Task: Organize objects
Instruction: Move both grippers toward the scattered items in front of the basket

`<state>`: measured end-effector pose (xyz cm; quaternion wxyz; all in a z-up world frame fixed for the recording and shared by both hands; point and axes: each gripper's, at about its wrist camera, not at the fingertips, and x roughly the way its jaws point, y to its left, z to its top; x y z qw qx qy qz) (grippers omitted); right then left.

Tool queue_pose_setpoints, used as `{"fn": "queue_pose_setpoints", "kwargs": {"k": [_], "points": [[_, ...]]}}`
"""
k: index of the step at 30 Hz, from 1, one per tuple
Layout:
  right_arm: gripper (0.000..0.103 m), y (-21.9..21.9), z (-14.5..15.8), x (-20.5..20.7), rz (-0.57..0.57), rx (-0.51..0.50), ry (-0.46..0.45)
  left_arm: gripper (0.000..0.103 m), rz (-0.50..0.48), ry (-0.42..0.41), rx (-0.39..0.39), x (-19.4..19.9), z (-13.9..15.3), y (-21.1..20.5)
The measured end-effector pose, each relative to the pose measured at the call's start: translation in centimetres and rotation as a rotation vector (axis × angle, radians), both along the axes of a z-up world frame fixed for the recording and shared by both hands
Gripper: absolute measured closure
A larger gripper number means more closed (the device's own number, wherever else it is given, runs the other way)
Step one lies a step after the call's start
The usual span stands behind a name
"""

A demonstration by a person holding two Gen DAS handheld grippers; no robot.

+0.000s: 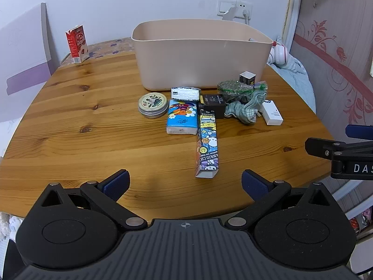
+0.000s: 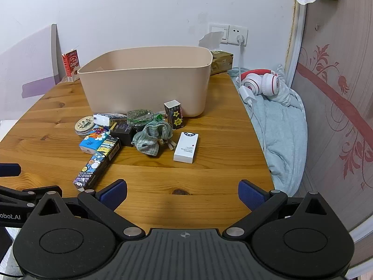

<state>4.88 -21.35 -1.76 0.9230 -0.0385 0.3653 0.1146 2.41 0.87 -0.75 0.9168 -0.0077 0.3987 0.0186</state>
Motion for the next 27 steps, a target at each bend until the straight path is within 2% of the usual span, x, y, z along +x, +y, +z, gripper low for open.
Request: {"fn": "queue_pose_setpoints", "kwargs": {"k": [27], "points": [[0.000, 0.1, -0.6, 0.7, 0.007, -0.009, 0.014, 0.000, 0.005, 0.020, -0.028, 1.5, -0.8, -0.3]]}}
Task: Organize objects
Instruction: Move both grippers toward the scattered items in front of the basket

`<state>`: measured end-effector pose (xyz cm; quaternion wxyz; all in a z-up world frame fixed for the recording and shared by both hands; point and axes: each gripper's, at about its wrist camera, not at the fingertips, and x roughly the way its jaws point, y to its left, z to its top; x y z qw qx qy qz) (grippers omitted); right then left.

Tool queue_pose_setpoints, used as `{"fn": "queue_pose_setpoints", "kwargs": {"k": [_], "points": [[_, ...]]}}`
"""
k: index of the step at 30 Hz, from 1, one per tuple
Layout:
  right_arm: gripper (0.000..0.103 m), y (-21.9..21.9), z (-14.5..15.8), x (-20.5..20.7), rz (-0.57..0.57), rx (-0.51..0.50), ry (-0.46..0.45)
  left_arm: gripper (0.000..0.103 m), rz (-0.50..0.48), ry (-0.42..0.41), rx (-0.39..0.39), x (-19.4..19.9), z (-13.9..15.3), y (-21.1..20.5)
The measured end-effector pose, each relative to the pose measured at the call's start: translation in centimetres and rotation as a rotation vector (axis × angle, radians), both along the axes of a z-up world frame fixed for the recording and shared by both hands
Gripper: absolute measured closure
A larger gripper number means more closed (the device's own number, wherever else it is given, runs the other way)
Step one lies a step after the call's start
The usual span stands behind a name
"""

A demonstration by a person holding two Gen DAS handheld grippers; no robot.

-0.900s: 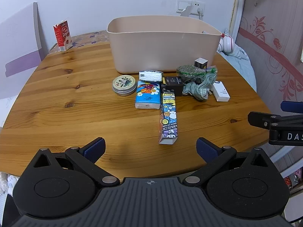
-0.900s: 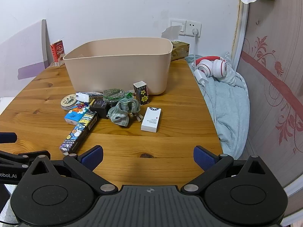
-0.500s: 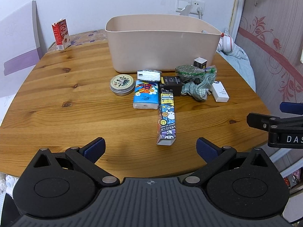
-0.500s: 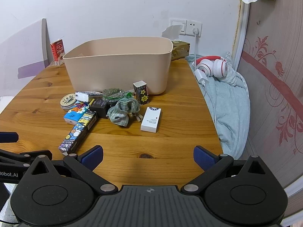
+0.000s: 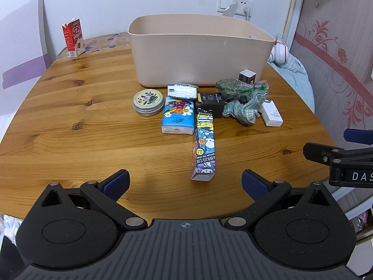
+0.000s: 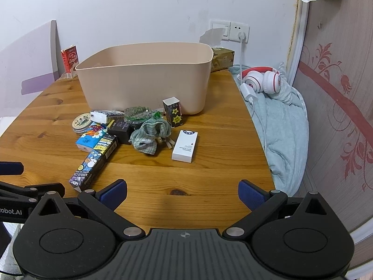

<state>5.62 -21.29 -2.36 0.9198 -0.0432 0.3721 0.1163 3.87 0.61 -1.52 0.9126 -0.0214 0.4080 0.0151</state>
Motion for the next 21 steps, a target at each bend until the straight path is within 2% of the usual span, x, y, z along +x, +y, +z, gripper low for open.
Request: {"fn": "queue_pose_setpoints", "kwargs": {"k": [21], "points": [[0.000, 0.5, -2.4, 3.6, 0.020, -0.035, 0.024, 0.000, 0.029, 0.069, -0.049, 3.8, -2.7, 0.6]]}}
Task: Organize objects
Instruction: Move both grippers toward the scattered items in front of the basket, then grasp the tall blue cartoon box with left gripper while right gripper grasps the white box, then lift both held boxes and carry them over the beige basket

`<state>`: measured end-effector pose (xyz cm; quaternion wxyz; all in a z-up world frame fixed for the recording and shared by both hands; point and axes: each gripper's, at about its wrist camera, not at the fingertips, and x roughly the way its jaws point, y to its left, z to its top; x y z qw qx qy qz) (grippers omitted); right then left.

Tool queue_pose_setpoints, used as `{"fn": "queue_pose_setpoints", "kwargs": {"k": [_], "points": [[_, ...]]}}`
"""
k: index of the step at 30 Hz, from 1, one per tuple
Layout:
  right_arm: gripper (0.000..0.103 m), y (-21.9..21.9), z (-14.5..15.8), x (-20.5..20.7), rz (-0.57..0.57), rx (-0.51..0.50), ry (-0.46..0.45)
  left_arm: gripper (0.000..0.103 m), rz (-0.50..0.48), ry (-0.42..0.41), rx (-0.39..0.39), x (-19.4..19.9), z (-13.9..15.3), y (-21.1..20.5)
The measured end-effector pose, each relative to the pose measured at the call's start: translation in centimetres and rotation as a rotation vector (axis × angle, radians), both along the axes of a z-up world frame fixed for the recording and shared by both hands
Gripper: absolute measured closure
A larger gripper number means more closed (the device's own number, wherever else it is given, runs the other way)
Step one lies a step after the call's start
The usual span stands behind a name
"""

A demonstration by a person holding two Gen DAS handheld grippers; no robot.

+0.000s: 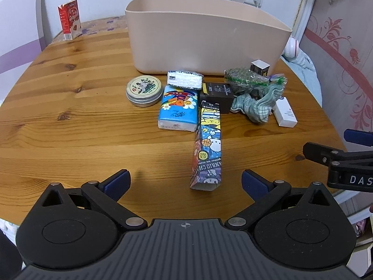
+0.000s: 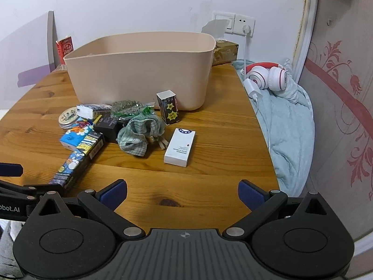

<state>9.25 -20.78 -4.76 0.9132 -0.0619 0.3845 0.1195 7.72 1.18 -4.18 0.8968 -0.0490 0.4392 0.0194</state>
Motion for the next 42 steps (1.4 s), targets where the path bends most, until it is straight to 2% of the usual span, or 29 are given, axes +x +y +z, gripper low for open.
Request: {"fn": "queue_pose_setpoints", "kwargs": {"k": [7, 9, 15, 18, 21, 23, 24, 28, 29, 31, 36, 42], "points": [[0.000, 0.7, -1.6, 1.8, 0.018, -0.004, -0.004, 0.000, 0.011, 0.036, -0.025, 2.0, -1.4, 0.4], [0.000, 0.9, -2.0, 2.4, 0.020, -0.015, -0.013, 0.003, 0.010, 0.045, -0.033, 2.4, -1.7, 0.5], [0.009, 2.0, -3.2, 4.3, 0.031, -0.039, -0.009, 0.013, -0.015, 0.013, 0.019, 3.2, -2.0, 0.2], [0.013, 2.7, -3.8, 4.9, 0.026, -0.070, -0.009, 0.022, -0.031, 0.004, 0.051, 3.5, -2.0, -0.2], [0.018, 2.7, -3.8, 5.3, 0.021, -0.050, -0.021, 0.035, -0.051, -0.005, 0.069, 3.7, -1.9, -0.4], [0.026, 2.5, -3.8, 5.6, 0.019, -0.030, -0.021, 0.048, -0.062, -0.007, 0.069, 3.8, -1.7, -0.4], [0.032, 2.4, -3.7, 5.7, 0.015, -0.020, -0.020, 0.051, -0.065, -0.008, 0.069, 3.8, -1.7, -0.4], [0.064, 2.2, -3.5, 6.0, 0.009, 0.011, -0.014, 0.076, -0.082, -0.013, 0.065, 3.8, -1.5, -0.6], [0.071, 2.1, -3.4, 6.0, 0.008, 0.019, -0.009, 0.076, -0.085, -0.012, 0.068, 3.7, -1.5, -0.6], [0.074, 2.0, -3.3, 5.8, 0.003, 0.024, -0.005, 0.077, -0.093, -0.014, 0.071, 3.6, -1.4, -0.7], [0.075, 1.2, -3.0, 4.8, -0.021, 0.047, 0.000, 0.080, -0.117, -0.007, 0.032, 3.0, -1.0, -0.6], [0.075, -0.1, -0.8, 3.0, -0.054, 0.081, -0.046, 0.080, -0.136, -0.054, 0.018, 1.2, 0.9, -0.3]]}}
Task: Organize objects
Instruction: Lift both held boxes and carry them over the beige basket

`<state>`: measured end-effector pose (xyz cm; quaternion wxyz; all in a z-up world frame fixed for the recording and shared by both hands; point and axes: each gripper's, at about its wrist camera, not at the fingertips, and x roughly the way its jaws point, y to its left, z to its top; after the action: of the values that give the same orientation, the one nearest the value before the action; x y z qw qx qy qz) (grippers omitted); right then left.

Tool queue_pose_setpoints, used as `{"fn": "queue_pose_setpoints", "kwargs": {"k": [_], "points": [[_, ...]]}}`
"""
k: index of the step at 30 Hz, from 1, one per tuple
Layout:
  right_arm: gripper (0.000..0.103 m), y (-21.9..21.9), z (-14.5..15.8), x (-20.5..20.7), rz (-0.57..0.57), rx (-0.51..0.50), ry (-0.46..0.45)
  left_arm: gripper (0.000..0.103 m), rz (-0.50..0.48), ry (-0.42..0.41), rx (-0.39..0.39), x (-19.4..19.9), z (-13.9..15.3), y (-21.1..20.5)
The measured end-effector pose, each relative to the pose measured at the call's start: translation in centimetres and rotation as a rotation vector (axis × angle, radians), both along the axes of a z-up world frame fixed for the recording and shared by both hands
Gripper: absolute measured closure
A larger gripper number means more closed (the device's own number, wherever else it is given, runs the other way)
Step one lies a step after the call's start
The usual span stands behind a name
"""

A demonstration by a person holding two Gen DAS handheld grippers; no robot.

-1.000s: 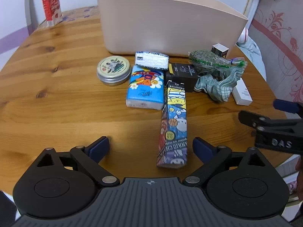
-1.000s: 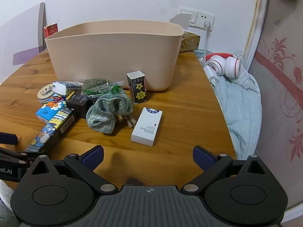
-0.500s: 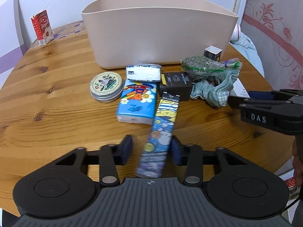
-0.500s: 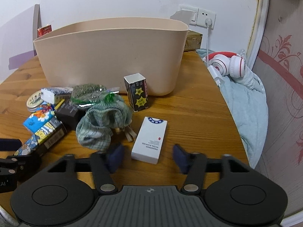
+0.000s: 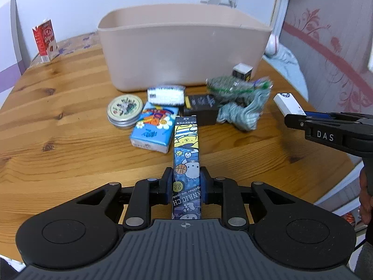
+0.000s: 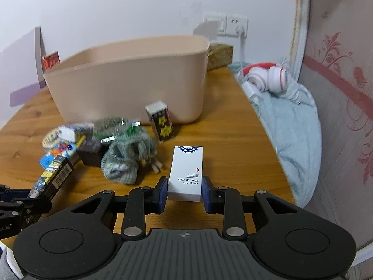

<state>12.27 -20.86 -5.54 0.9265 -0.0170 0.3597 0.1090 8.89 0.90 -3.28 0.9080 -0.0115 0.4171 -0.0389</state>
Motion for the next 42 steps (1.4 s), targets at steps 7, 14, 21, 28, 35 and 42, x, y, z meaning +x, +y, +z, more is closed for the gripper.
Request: {"fn": "queue_pose_setpoints", "kwargs": {"k": [7, 14, 21, 28, 35, 42], "points": [[0.075, -0.6, 3.9, -1.6, -0.003, 0.042, -0.092, 0.080, 0.005, -0.102, -0.015, -1.1, 3.9, 0.8], [0.075, -0.8, 7.8, -0.6, 0.011, 0.060, -0.192, 0.080, 0.048, -0.217, 0.015, 1.3, 7.9, 2.0], [0.075, 0.5, 10.3, 2.3, 0.023, 0.073, -0.253, 0.080, 0.078, -0.299, 0.059, 5.9, 11.0, 2.7], [0.075, 3.0, 11.6, 6.3, 0.044, 0.063, -0.275, 0.080, 0.085, -0.252, 0.074, 12.6, 11.1, 3.3], [0.075, 5.3, 11.0, 10.7, 0.079, 0.040, -0.223, 0.080, 0.084, -0.135, 0.086, 18.3, 8.5, 3.2], [0.075, 7.6, 8.7, 14.0, 0.110, -0.046, -0.145, 0.080, 0.081, -0.067, 0.098, 20.9, 6.2, 2.9]]}}
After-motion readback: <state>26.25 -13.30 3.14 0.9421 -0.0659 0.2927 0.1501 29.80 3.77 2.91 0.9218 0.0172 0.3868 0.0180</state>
